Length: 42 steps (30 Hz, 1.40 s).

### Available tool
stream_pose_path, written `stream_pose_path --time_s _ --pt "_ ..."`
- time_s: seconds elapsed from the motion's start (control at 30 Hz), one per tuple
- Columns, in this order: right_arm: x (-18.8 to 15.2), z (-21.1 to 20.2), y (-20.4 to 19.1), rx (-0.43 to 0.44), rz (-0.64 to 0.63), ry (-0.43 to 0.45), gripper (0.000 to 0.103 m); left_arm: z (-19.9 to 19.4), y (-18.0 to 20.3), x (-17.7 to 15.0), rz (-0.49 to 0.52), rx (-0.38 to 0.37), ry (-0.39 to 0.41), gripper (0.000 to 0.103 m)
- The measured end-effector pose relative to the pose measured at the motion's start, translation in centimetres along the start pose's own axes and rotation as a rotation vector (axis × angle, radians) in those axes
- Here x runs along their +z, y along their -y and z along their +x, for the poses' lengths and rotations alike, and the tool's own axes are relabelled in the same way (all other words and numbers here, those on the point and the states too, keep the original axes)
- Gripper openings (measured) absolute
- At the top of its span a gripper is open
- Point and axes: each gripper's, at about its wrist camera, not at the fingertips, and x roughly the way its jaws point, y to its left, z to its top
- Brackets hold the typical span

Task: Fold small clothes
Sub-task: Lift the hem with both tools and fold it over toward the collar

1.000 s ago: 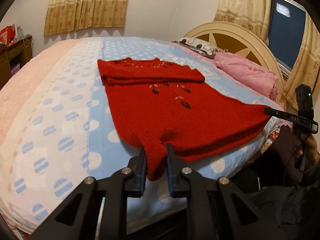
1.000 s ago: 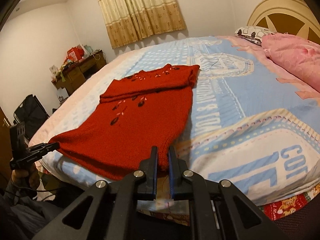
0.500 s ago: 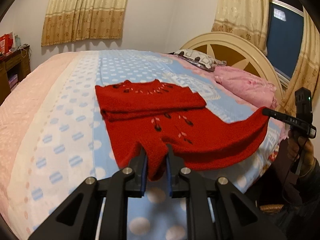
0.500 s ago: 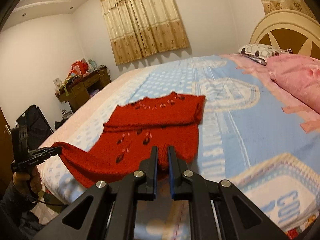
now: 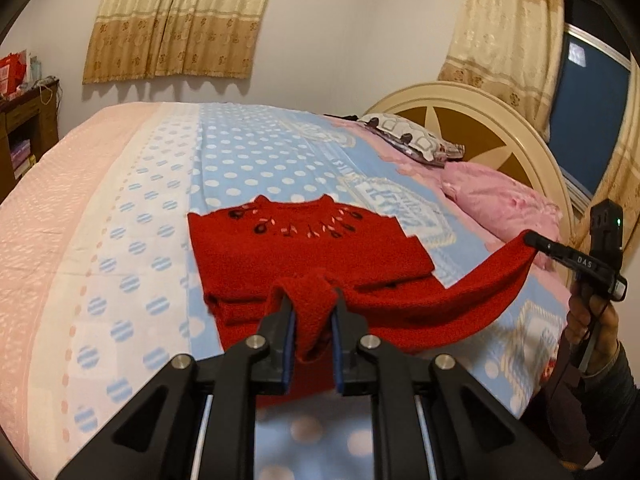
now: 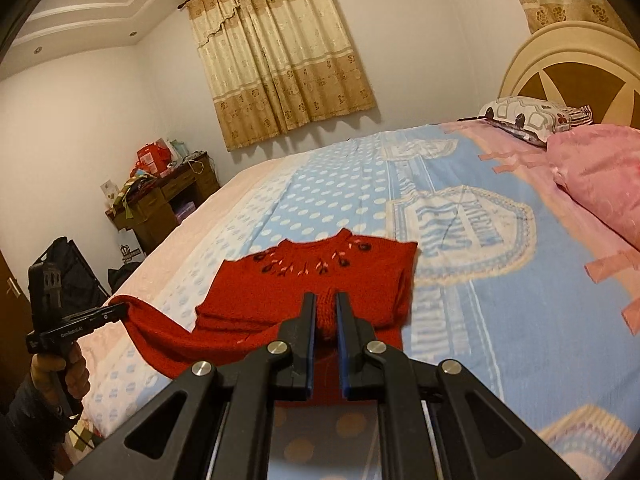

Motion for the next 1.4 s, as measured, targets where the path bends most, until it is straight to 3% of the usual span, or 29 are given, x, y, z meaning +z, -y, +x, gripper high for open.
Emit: stream_pose_path --time_s 0.6,0.87,1.4 --pt "6.5 8.7 1.5 -0.054 -0.03 -0.048 0.008 6.3 -3.5 6.6 -0.046 0.016 -0.001 0.014" --pt "9.2 14.0 2.9 -0.084 -0.01 -0.076 0.008 11.5 -5.9 9.9 -0.068 0.059 -0.035 0.014" --pt "9.2 28.2 7.4 -0.142 0.052 -0.214 0.008 22.3 -11.2 8.5 -0.161 0.111 -0.17 0.014"
